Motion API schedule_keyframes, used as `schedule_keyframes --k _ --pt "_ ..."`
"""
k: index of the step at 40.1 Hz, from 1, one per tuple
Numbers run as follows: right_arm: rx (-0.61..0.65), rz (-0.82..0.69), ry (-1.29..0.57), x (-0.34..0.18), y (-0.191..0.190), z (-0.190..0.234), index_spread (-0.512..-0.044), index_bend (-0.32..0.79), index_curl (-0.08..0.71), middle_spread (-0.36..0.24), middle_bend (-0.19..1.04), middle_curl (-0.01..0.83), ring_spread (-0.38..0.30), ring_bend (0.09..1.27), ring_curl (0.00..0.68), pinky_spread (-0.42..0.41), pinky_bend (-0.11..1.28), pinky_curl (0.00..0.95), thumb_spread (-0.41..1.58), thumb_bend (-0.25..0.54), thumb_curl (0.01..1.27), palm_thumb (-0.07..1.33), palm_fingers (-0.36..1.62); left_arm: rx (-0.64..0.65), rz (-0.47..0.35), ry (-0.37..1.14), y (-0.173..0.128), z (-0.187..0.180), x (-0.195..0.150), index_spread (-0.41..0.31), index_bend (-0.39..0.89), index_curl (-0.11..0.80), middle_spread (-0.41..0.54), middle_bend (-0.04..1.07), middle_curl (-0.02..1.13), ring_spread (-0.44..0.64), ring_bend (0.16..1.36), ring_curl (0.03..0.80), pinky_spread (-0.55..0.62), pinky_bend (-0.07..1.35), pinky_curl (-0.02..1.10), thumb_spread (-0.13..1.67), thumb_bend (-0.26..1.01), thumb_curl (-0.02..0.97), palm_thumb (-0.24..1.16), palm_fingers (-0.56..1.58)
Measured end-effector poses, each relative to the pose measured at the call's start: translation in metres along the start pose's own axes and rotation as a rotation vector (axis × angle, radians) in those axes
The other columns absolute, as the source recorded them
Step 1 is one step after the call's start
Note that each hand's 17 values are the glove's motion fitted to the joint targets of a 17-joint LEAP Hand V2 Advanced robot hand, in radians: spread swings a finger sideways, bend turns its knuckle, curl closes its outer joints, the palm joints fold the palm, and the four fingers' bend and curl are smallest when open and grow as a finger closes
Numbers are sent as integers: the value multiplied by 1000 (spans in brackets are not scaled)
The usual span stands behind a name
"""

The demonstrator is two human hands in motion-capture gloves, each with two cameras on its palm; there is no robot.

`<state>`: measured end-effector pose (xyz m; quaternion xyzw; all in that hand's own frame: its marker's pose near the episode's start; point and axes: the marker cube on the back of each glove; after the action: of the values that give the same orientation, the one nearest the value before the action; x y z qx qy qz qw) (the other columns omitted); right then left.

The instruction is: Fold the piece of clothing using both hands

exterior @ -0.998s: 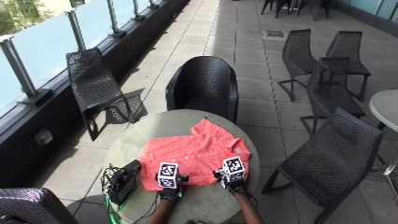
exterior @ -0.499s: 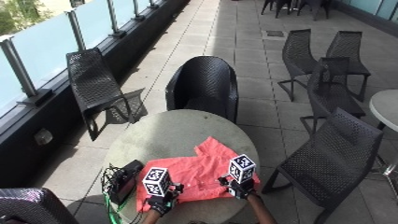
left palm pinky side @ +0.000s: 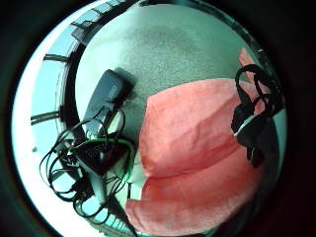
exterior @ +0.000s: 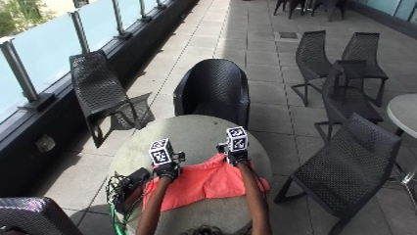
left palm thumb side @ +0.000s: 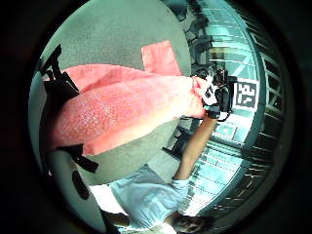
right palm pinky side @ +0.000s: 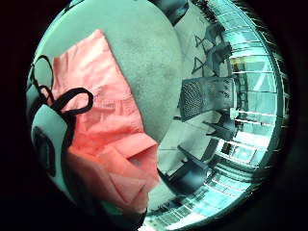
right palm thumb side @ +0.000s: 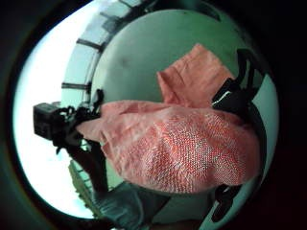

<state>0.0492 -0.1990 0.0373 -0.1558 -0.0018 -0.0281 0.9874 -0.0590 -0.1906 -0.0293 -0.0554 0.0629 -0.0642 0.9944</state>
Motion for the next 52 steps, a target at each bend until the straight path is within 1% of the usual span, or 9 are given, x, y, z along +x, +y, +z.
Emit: schedule_keyframes --k 8,16,22,28,37,43,47,48,52 --pt "-88 66 130 -9 -49 47 -327 182 346 -220 675 528 -211 937 518 -314 607 423 1248 16 240 807 1397 -175 -84 -35 -4 37 -3 -281 194 385 -345 527 517 -377 849 459 -310 453 392 1127 -3 402 860 1293" --pt "-5 159 176 11 -15 23 -328 203 384 -213 703 537 -211 907 515 -304 550 408 1241 -6 234 813 1353 81 -154 37 -6 24 -16 -286 186 412 -340 533 524 -373 860 470 -286 379 394 1153 -11 384 868 1262" --pt "336 211 -231 29 48 -2 -338 178 401 -235 519 482 -223 667 459 -130 491 407 1206 -13 248 827 787 422 70 95 -3 10 -6 -197 15 360 -244 430 532 -279 789 488 -99 355 429 1155 -14 378 870 675" --pt "508 456 -474 93 73 57 -343 175 392 -222 430 443 -189 511 384 -15 426 364 1203 -11 266 841 761 415 108 -31 -14 56 -17 -141 41 295 -164 318 468 -145 691 416 21 442 427 1136 -17 380 864 543" --pt "397 496 -673 100 123 80 -319 33 341 -99 240 395 -4 395 356 123 566 396 1169 -95 226 494 484 450 155 -243 14 69 11 -142 160 300 -121 242 424 -34 583 361 107 450 416 1194 -24 366 795 578" --pt "384 560 -802 92 116 88 -317 -7 253 -32 171 372 65 459 362 119 689 418 1113 -49 222 402 333 274 120 -162 12 93 8 -157 268 356 -85 144 405 79 486 342 223 384 405 1396 6 331 763 447" --pt "313 657 -814 91 114 95 -320 71 228 -29 143 344 7 585 370 65 705 400 1100 70 277 623 460 236 133 -73 3 97 6 -142 225 362 -51 120 382 149 479 336 287 395 402 1490 -35 279 625 356" --pt "290 664 -828 89 115 96 -320 19 206 -10 150 340 38 559 355 75 730 402 1094 -3 254 511 361 240 134 -64 2 98 5 -149 244 372 -59 136 382 146 478 335 290 391 398 1508 -6 286 655 402" --pt "393 591 -914 88 104 89 -333 209 264 -70 171 332 -82 591 353 -29 662 367 1086 155 333 827 723 262 141 -59 1 97 5 -130 225 379 -15 150 366 229 482 328 375 311 371 1567 -39 224 476 259"
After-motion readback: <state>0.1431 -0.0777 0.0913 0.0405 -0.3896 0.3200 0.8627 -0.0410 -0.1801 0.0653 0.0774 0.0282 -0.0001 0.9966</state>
